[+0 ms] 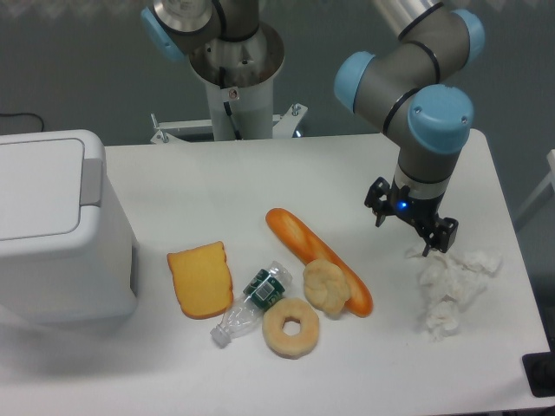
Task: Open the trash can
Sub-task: 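Raise the gripper from beside the tissue and move toward the bin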
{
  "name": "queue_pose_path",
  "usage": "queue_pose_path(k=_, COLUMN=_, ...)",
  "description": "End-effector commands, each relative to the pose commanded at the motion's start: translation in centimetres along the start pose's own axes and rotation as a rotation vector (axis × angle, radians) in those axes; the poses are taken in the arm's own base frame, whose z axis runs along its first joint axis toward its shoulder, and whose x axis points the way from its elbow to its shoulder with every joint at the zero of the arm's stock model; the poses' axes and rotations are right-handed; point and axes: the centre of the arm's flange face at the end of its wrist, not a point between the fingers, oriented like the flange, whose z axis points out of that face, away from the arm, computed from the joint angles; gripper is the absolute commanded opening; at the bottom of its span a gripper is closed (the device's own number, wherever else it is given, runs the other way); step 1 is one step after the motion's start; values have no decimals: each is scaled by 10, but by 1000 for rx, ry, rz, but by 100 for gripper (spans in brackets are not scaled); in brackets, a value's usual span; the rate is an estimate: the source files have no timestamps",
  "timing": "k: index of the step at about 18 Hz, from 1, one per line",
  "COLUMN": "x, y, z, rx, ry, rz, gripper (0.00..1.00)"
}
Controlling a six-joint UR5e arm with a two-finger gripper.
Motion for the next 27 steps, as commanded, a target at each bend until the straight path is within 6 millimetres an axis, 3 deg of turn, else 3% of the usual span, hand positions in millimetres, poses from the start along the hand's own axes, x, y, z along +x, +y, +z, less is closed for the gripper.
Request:
queue_pose_path(k=7, x=0, y=0, z=4, rx=19, ry=10, rz=-14, gripper=100)
queue_pose_path(k=10, x=3, y=9, z=10, rx=66, ry=31, rz=-38, gripper=100)
queue_pose_path(k=14, x=25, y=5, z=-18, rx=75, ry=5, rz=-44, gripper=100)
queue_pose_path(k=17, x=34, y=2, z=-43, rx=95, ry=-16, rz=-150, gripper=100)
queue_pose_path(k=23, x=66, y=-24, z=-88, rx=199, ry=-40, rz=-250, gripper=99)
queue_pose_path(k=24, x=70, y=-26, z=-97, rx=219, ry=-47, rz=-261, gripper=93)
queue_pose_path(k=27, x=90, y=-41, z=-123, rx=282, ry=-45, rz=-350, gripper=61)
